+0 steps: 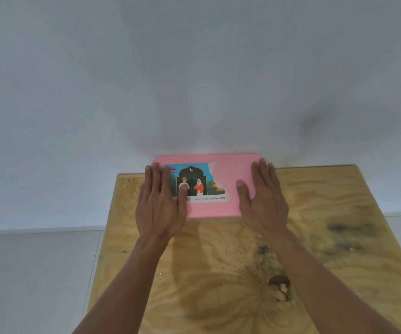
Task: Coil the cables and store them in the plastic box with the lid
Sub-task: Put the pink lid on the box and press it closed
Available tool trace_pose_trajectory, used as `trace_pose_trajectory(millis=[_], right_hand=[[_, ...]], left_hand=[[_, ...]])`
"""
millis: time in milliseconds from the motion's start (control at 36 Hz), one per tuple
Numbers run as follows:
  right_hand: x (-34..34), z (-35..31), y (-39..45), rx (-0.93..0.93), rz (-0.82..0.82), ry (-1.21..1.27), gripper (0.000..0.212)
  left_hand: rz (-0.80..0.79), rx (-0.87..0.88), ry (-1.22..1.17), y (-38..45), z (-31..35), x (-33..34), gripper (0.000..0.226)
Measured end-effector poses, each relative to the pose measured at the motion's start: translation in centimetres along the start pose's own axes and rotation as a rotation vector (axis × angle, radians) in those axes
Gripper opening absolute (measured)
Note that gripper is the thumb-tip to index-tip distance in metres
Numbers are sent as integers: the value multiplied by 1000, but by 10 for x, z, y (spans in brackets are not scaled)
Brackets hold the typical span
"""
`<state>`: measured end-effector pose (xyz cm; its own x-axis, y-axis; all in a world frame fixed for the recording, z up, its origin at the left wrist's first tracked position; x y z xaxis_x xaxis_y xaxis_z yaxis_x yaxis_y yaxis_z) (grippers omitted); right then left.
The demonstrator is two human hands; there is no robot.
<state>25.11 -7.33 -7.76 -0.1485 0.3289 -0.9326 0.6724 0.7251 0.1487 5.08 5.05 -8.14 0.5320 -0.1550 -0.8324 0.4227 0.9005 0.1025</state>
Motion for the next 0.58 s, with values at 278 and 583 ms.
trace_pose_trajectory(millis=[278, 583], right_hand=[[-2, -4, 5, -44, -218, -95, 64], [-48, -12, -14, -70, -263, -1, 61]], left_hand=[[-101, -31, 82, 0, 5, -1, 75], [-90, -44, 13, -25, 39, -41, 71]])
Point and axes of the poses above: each hand's wrist, its own y-axis towards the middle knuckle, its own x-axis out of the palm, z = x × y, the point moved 5 cm from there along y, towards the middle knuckle, and after that the axes turned 11 degrees about -y, right-handed, at the moved point
